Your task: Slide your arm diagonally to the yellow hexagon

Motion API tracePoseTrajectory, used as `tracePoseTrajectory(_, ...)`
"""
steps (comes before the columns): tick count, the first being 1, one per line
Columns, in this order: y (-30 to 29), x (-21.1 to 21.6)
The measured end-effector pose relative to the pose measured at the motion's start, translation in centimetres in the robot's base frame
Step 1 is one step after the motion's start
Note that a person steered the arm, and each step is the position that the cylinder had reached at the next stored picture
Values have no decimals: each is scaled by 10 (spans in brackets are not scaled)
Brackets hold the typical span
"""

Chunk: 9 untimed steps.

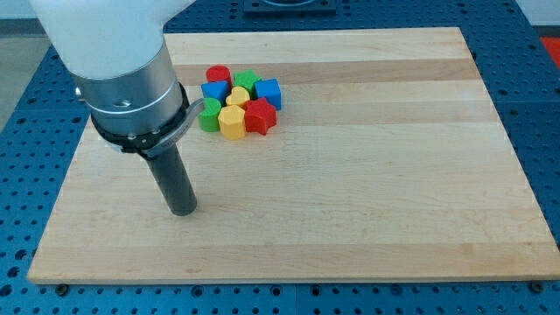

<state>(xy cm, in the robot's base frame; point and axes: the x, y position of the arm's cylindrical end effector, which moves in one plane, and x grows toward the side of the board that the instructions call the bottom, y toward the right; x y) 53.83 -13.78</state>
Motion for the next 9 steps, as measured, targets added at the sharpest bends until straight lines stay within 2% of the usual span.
tracePoseTrajectory(6,-26,0)
tracePoseTrajectory(9,-102,-16)
